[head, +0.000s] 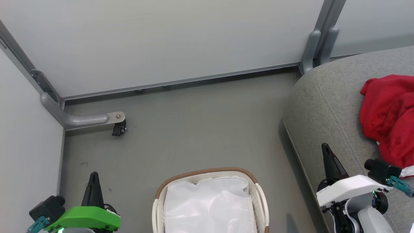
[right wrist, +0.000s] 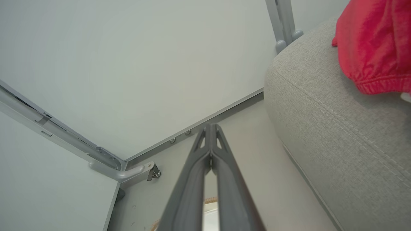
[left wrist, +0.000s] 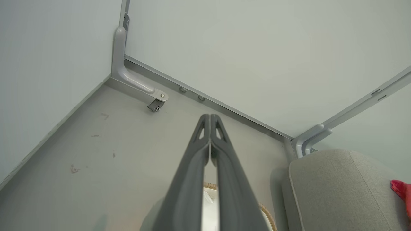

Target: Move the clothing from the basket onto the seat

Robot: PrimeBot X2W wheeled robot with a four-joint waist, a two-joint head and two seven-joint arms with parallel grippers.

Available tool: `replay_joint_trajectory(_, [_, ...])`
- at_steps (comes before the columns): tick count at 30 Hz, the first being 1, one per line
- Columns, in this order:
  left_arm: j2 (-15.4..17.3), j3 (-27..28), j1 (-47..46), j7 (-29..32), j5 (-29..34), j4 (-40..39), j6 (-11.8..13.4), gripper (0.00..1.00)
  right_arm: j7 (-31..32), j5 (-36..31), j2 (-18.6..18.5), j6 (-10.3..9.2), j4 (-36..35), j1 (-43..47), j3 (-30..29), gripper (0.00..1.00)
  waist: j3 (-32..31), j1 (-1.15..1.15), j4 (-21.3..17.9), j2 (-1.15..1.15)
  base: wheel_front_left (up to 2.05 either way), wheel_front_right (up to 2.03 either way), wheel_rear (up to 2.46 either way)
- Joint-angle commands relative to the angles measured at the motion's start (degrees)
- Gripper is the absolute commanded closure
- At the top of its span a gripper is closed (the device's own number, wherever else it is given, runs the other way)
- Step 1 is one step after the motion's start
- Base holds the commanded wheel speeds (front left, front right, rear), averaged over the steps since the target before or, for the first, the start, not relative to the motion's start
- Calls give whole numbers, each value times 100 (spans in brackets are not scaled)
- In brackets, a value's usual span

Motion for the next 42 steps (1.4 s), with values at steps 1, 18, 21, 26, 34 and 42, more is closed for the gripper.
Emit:
replay_joint_trajectory(1, [26,45,-137,45,-229,-113,-8,100,45,233,-29,0,-102,-17,-47,100,-5,0,1,0,0,0,0])
replay_joint_trajectory(18, [34,135,-207,398,-1511,-248,-13,100,399,1562,-29,-1,-163,23,-202,100,-64,0,10,0,0,0,0])
replay_joint_trajectory(21, [36,152,-218,457,-1726,-272,-14,100,458,1781,-29,-1,-173,30,-228,100,-75,0,11,0,0,0,0])
replay_joint_trajectory(26, [38,177,-237,547,-2050,-308,-15,100,545,2115,-29,-2,-189,41,-266,100,-92,0,14,0,0,0,0])
replay_joint_trajectory(34, [42,215,-255,686,-2556,-358,-17,100,687,2642,-30,-2,-212,49,-327,100,-121,0,18,0,0,0,0])
replay_joint_trajectory(42, [45,246,-279,812,-3019,-403,-20,100,815,3114,-30,-3,-230,62,-384,100,-149,0,22,0,0,0,0])
